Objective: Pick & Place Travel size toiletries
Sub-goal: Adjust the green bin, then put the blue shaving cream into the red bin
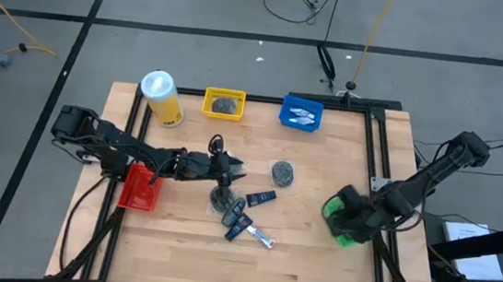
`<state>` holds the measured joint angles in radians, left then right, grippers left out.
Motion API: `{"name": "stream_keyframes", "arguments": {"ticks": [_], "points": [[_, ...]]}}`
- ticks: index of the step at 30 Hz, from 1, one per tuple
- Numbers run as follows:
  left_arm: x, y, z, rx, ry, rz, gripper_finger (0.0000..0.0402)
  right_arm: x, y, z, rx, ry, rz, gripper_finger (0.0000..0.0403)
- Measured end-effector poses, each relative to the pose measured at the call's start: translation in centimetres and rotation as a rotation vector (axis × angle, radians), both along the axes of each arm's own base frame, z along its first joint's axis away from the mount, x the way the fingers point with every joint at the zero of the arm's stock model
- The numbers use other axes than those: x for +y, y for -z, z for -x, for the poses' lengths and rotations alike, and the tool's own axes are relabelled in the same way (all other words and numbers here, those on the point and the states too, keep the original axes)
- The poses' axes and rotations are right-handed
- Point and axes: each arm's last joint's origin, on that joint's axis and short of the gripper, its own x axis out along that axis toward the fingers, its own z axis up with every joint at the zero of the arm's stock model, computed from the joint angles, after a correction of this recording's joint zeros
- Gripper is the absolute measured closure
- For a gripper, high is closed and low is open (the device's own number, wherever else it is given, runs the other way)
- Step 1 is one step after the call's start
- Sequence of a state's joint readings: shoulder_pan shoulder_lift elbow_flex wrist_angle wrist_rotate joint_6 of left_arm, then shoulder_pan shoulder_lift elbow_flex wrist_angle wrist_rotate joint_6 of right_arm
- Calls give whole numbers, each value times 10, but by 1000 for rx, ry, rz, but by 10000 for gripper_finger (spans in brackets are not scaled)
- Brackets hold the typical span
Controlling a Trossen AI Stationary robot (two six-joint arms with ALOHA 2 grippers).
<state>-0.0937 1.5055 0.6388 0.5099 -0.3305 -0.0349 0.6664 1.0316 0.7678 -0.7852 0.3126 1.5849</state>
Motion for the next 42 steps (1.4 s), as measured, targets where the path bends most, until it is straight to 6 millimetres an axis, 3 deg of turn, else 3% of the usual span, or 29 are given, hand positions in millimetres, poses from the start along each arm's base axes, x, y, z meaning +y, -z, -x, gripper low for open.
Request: {"name": "stream_keyframes", "arguments": {"ticks": [3,6,10,14,18,25,29,33,37,39,42], "points": [[0,-1,0,-15,-1,3,220,3,16,-26,-25,-73,4,207],[0,-1,0,-16,-1,4,220,-2,39,-42,92,-47,39,234],[0,-1,0,-16,-1,5,220,-15,58,-48,241,-2,112,269],[0,-1,0,-15,1,6,220,-26,60,-46,283,37,174,297],[-1,-1,0,-11,16,11,220,-28,51,-51,160,1,258,316],[-10,-4,5,30,59,-31,220,-15,40,-87,-249,-268,600,325],[-15,-21,12,69,47,-40,220,-14,56,-102,-459,-371,757,318],[-22,-36,10,65,100,-75,220,-25,73,-106,-578,-333,829,287],[-26,-43,5,-18,219,-14,220,-41,87,-99,-563,-286,845,235],[-23,-43,-1,-74,177,23,220,-47,97,-90,-519,-294,853,207],[-21,-29,-9,-53,101,22,219,-51,107,-76,-508,-292,858,172]]}}
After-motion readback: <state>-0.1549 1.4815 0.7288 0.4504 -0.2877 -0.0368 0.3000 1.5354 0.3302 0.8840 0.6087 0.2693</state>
